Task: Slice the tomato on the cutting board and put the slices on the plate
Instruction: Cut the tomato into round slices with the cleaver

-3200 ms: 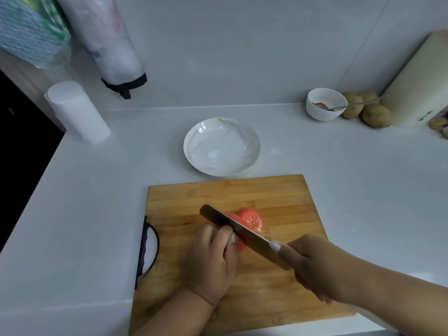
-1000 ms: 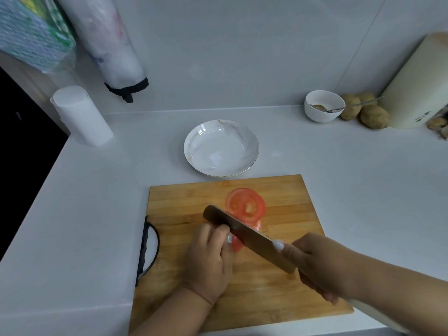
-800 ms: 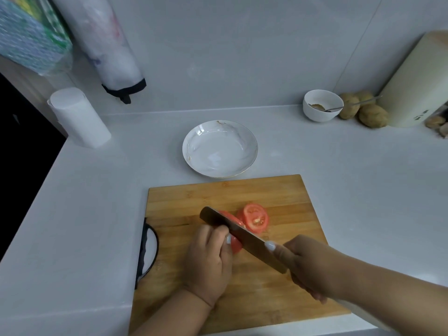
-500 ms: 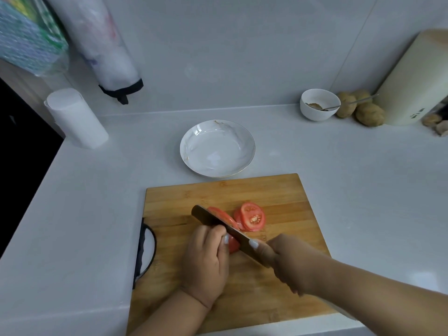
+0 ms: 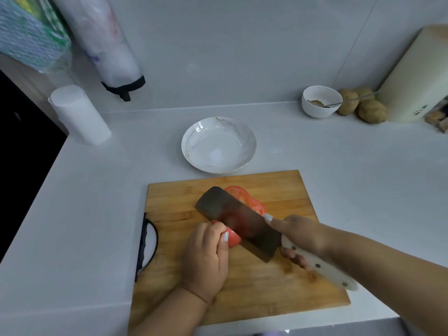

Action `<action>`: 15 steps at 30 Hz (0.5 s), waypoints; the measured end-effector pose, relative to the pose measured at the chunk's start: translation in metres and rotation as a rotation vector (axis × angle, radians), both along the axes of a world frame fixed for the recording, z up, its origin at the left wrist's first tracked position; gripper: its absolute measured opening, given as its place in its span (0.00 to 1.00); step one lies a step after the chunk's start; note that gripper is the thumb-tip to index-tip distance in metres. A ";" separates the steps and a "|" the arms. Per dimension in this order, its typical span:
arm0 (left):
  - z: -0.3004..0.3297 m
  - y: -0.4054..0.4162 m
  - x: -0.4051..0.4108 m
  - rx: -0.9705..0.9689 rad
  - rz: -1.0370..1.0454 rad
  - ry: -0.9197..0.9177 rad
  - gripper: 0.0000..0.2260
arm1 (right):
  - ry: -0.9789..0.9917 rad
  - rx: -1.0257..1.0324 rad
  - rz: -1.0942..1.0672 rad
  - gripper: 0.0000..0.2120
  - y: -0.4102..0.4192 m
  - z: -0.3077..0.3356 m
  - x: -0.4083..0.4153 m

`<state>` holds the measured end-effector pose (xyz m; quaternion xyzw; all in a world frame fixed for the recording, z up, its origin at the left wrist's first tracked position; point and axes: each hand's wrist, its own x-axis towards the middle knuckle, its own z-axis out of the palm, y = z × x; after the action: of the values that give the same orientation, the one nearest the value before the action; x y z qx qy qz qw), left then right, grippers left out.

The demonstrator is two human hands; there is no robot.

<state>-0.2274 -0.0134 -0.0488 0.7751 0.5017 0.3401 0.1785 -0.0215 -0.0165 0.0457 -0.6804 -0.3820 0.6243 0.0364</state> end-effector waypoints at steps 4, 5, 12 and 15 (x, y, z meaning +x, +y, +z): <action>0.001 0.001 0.000 -0.009 0.005 -0.010 0.08 | -0.051 0.120 0.053 0.28 -0.009 0.001 -0.011; 0.000 0.001 0.000 -0.010 0.004 -0.014 0.08 | -0.072 0.155 0.068 0.27 -0.012 0.003 -0.014; 0.000 0.001 0.000 -0.020 0.005 -0.006 0.11 | -0.096 0.084 0.016 0.30 -0.015 0.024 -0.006; 0.000 0.001 -0.001 -0.028 -0.002 -0.013 0.10 | -0.091 0.095 0.031 0.31 -0.018 0.028 -0.006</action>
<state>-0.2281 -0.0121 -0.0491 0.7707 0.5046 0.3380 0.1929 -0.0279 -0.0341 0.0732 -0.6996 -0.4228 0.5745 0.0416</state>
